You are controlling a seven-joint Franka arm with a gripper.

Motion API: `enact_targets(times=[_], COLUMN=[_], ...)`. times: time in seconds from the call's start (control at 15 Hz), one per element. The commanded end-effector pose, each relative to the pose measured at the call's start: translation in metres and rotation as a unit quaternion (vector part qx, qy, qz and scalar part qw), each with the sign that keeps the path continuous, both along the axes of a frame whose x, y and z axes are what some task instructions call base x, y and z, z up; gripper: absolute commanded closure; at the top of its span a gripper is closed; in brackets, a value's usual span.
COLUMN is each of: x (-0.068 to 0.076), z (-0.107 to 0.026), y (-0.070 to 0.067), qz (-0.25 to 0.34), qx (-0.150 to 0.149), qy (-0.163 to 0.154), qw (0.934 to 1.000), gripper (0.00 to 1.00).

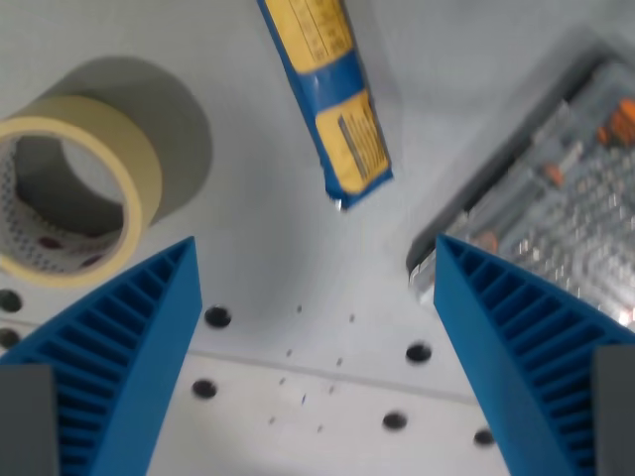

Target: Move above the blue bag

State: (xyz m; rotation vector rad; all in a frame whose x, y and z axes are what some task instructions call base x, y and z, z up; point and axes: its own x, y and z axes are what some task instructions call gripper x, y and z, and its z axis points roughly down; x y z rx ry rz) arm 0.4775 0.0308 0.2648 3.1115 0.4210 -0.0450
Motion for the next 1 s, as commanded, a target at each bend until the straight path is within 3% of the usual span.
enact_targets(times=[0.07,0.4,1.0], x=[0.009,0.025,0.043], z=[-0.011,-0.037,-0.083], y=[0.003,0.007,0.011], qz=[0.112,0.14,0.153], qx=[-0.021,-0.023,-0.021], qy=[-0.015,0.001,0.002], qw=[0.9934,0.9898,0.9881], gripper=[0.0,0.0,0.0])
